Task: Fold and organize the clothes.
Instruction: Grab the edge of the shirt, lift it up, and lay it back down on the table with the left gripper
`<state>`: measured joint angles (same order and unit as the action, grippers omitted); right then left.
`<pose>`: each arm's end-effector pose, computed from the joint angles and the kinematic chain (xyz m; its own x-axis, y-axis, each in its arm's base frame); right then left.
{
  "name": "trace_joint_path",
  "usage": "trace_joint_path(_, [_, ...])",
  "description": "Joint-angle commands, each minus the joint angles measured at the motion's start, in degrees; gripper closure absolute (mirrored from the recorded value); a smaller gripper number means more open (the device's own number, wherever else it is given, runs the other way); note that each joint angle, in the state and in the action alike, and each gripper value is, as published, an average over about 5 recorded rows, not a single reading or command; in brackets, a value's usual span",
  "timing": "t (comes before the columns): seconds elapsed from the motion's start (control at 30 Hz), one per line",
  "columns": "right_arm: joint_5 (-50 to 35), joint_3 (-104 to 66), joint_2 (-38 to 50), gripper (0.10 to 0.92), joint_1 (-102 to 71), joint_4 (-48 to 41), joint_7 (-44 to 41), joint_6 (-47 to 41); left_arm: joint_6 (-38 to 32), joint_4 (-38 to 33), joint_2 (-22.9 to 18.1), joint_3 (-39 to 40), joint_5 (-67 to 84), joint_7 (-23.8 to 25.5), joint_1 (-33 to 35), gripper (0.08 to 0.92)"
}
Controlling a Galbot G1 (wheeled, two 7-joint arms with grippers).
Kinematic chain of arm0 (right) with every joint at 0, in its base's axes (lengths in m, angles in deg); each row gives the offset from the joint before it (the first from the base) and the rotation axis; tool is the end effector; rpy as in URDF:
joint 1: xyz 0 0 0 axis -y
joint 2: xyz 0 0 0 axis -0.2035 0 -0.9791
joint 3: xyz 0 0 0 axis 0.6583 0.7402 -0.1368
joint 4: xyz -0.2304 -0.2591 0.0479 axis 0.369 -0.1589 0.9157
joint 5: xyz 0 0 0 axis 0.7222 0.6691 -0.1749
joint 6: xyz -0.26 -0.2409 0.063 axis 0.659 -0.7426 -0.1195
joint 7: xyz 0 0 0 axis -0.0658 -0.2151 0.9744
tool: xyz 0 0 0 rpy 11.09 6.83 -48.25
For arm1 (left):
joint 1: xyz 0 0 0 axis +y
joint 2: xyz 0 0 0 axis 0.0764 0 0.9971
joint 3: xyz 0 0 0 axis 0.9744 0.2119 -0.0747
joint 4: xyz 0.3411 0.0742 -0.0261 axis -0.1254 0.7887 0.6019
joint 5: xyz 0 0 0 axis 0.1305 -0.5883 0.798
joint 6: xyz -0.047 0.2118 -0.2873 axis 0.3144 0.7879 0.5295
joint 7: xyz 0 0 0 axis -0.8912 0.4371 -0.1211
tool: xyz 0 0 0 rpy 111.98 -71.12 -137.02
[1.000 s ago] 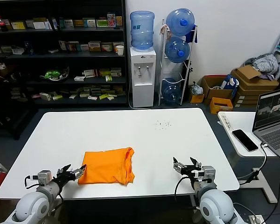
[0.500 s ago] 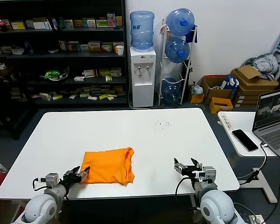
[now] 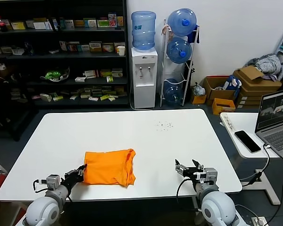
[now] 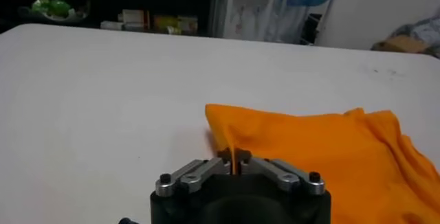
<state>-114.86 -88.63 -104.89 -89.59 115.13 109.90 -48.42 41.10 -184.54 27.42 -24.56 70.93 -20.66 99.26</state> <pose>0.2735 -0.0280 -0.3058 -0.8503 -0.1182 0.5128 -0.0646 0.9905 0.1213 0.2740 0.1368 -0.3523 -0.8663 0.1552 0.4749 0.1130 0.9868 -0.1163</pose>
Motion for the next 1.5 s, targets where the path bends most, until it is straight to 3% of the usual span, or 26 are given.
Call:
trace_joint_path(0.03, [-0.05, 0.1, 0.01, 0.203, 0.36, -0.28, 0.04, 0.22, 0.67, -9.81, 0.65, -1.37, -2.04, -4.13, 1.74, 0.884])
trace_joint_path(0.27, [-0.36, 1.18, 0.23, 0.203, 1.4, -0.79, -0.14, 0.73, 6.25, -12.34, 8.82, -9.44, -3.89, -7.28, 2.3, 0.896])
trace_joint_path(0.5, [-0.7, 3.11, 0.16, 0.203, 3.08, -1.33, -0.38, 1.15, 6.21, 3.78, 18.68, -19.2, -5.91, -1.57, 4.58, 0.896])
trace_joint_path(0.67, [-0.77, 3.61, 0.12, 0.203, 3.72, -1.33, -0.4, 1.17, 5.61, 11.27, 19.84, -22.37, -8.83, -1.09, 5.25, 0.896])
trace_joint_path(0.8, [-0.75, 3.11, 0.25, 0.203, 3.53, -1.16, -0.4, 1.23, 5.5, 7.3, 18.49, -24.3, -6.6, -2.81, 7.94, 0.896])
trace_joint_path(0.9, [-0.63, 2.37, 0.27, 0.203, 3.01, -0.87, -0.33, 1.24, 6.0, -3.34, 16.76, -22.87, 3.26, -6.35, 9.22, 0.896])
trace_joint_path(1.03, [-0.38, 0.78, 0.17, 0.203, 1.76, 0.19, 0.08, 0.96, 8.75, -20.36, 14.15, -15.0, 22.22, -15.63, 5.28, 0.896])
trace_joint_path(1.13, [-0.02, -0.63, 0.08, 0.203, 0.61, 1.03, 0.43, 0.7, 9.94, -28.13, 12.14, -3.33, 33.5, -21.71, -2.9, 0.896])
trace_joint_path(1.33, [0.59, -2.74, -0.37, 0.203, -0.92, 1.86, 1.2, 0.21, 10.4, -26.63, 2.91, 18.48, 41.76, -29.37, -21.93, 0.896])
trace_joint_path(1.5, [0.51, -3.67, -0.62, 0.203, -0.52, 2.26, 1.81, -0.06, 11.31, -18.5, -5.02, 26.98, 35.11, -29.37, -26.73, 0.896])
